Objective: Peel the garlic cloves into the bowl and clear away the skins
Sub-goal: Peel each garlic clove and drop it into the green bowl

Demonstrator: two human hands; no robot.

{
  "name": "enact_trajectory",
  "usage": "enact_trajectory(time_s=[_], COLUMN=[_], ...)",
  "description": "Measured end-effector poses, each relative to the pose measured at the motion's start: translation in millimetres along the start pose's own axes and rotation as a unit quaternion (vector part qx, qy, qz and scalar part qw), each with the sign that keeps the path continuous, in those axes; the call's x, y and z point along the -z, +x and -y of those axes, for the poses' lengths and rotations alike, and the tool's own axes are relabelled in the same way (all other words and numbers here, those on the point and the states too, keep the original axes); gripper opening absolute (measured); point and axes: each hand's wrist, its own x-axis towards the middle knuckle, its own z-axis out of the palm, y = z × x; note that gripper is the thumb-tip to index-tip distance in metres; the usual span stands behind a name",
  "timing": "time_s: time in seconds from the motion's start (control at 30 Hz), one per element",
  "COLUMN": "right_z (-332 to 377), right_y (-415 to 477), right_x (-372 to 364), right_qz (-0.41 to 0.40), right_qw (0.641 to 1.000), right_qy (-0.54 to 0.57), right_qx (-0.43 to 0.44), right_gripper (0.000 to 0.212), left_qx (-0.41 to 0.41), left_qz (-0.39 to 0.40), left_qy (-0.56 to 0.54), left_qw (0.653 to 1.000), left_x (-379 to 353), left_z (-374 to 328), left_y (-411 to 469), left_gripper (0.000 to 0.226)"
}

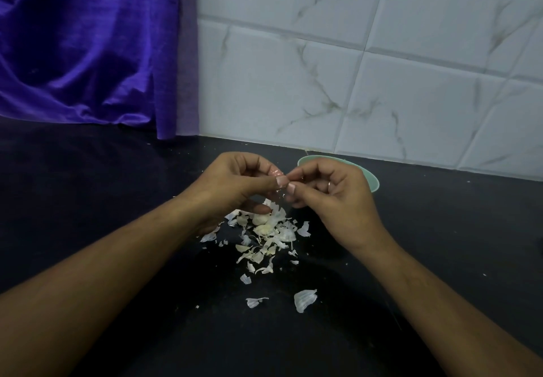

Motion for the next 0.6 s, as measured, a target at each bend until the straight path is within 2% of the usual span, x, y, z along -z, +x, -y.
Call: enact_trajectory(time_s=[0.27,0.37,0.47,0.6], right_z=[-0.1,-0.5,-1.6,0.4], right_y=[0.0,-1.1,-1.5,0.8], right_x=[-3.2,-5.0,-4.9,-2.9], right_qz=[0.001,0.011,0.012,-0.011], right_qw=[0.994,0.993,0.994,0.993], right_qy=[0.101,0.103,0.099,0.103], right_qx=[-0.044,-0.049,-0.046,-0.048], right_gripper=[0.014,0.022,0.021,0.016], left_qx=[0.012,0.019,0.023,0.016], left_qz=[0.014,0.023,0.036,0.013], left_qy=[-0.051,-0.05,-0.049,-0.062], left_qw=[0.999,0.998,0.998,0.998], left_x=[-2.6,-5.5,-9.1,-5.3], left_z=[0.8,4.4,5.8,2.7], left_y=[0.0,-0.3,-0.5,2.0], left_gripper=[0.021,0.024,0.03,0.018])
